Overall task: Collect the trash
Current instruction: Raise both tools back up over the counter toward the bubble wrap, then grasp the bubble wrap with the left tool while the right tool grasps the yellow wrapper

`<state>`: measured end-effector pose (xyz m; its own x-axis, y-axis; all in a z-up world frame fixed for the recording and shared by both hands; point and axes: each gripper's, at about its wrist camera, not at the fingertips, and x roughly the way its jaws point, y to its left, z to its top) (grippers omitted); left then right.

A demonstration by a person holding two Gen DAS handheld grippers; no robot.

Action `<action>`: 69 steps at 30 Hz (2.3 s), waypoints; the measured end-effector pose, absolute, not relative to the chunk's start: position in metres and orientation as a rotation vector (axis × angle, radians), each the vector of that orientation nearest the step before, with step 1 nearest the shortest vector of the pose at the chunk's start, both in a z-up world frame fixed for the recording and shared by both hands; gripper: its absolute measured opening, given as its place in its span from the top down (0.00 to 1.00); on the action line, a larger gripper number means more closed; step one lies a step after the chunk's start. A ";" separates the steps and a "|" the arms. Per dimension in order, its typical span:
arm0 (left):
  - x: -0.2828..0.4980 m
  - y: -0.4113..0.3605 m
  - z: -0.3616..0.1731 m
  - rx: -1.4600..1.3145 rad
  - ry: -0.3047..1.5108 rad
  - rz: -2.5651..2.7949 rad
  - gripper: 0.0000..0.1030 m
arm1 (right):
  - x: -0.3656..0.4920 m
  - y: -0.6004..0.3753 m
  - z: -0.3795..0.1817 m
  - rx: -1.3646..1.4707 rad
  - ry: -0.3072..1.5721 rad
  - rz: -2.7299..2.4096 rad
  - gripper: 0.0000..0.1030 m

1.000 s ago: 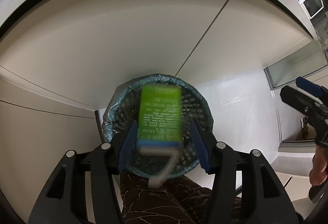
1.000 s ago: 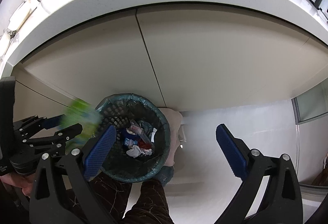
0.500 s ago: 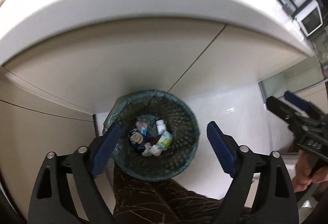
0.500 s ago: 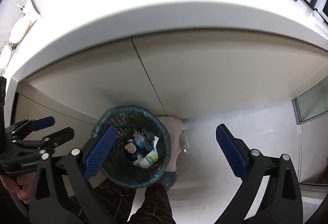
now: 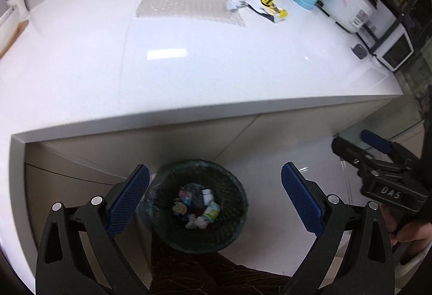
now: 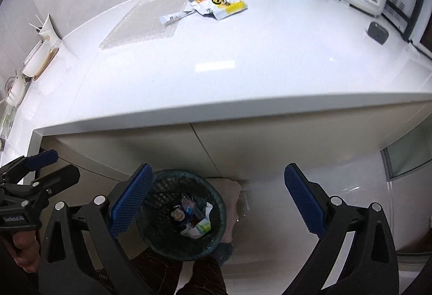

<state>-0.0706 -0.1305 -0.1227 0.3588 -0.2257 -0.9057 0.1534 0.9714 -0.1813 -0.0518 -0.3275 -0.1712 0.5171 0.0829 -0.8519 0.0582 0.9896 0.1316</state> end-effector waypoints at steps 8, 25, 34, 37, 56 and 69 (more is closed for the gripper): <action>-0.052 -0.119 -0.099 -0.117 1.153 -0.204 0.07 | -0.032 -0.328 -0.126 0.123 0.956 0.044 0.09; 0.023 -0.091 -0.053 -0.076 1.103 -0.138 0.07 | 0.044 -0.332 -0.083 0.091 0.898 -0.009 0.09; 0.079 -0.088 -0.064 -0.061 1.148 -0.160 0.07 | 0.086 -0.348 -0.075 0.118 0.920 -0.085 0.09; 0.100 -0.086 -0.069 -0.045 1.158 -0.159 0.07 | 0.104 -0.350 -0.079 0.111 0.933 -0.118 0.09; 0.242 -0.089 -0.122 -0.036 1.275 -0.163 0.07 | 0.227 -0.343 -0.132 0.132 1.035 -0.157 0.09; 0.282 -0.128 -0.165 0.086 1.339 -0.092 0.05 | 0.268 -0.342 -0.180 0.130 1.143 -0.151 0.14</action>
